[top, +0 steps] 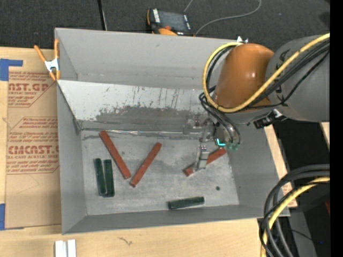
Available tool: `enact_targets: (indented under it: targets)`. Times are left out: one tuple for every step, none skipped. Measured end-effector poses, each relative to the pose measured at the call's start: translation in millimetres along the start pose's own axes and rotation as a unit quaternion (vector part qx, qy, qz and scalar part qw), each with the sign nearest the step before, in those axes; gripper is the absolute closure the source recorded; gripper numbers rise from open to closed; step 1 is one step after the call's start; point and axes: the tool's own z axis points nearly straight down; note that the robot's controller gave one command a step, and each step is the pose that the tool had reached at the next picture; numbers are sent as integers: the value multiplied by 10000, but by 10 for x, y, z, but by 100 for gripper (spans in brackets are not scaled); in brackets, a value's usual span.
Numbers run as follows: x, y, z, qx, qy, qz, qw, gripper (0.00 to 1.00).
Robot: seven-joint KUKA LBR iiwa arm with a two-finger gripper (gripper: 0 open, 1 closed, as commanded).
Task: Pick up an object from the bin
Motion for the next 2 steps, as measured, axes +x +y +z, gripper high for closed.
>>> enact_targets:
  targets:
    - [-177,-566,1027,4,-11,-875,9962,0]
    - [-194,-550,986,1,-33,-879,9961,100]
